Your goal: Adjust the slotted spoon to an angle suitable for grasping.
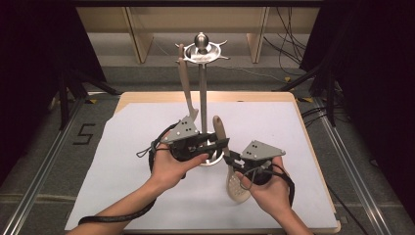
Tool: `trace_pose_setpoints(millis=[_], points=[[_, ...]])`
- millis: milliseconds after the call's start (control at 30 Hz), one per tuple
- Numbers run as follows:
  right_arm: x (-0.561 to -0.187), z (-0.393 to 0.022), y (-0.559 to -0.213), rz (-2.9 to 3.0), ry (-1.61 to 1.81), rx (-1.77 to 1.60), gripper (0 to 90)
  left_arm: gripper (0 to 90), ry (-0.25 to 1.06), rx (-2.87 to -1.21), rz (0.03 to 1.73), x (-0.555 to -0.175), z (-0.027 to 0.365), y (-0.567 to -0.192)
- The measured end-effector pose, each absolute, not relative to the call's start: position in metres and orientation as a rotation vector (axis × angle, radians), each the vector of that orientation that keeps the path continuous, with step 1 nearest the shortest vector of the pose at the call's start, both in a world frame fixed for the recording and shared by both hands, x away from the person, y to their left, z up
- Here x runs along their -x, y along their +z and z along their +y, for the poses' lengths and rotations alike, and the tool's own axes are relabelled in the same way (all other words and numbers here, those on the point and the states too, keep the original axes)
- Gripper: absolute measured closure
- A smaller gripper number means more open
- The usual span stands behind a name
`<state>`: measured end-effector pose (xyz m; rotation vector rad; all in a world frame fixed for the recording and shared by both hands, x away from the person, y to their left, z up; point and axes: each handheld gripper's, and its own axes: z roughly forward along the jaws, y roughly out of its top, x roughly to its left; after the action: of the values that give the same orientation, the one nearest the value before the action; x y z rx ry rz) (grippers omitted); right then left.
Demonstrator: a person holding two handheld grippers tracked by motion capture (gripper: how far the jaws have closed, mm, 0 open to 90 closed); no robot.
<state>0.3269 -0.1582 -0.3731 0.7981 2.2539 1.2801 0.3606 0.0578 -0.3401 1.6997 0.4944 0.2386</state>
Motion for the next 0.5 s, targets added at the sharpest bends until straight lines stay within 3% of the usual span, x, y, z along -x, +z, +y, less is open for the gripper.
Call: trace_pose_setpoints(millis=[133, 333, 500], points=[[-0.326, -0.159, -0.372, 2.236, 1.318, -0.750, 76.3, 73.2, 0.202, -1.697, 0.482, -0.361, 0.061, -0.336], [-0.328, -0.167, -0.367, 2.279, 1.458, -0.610, 63.3, 73.7, 0.177, -1.716, 0.437, -0.360, 0.066, -0.329], [-0.333, -0.174, -0.365, 2.411, 1.582, -0.518, 61.9, 73.8, 0.126, -1.753, 0.340, -0.360, 0.072, -0.323]])
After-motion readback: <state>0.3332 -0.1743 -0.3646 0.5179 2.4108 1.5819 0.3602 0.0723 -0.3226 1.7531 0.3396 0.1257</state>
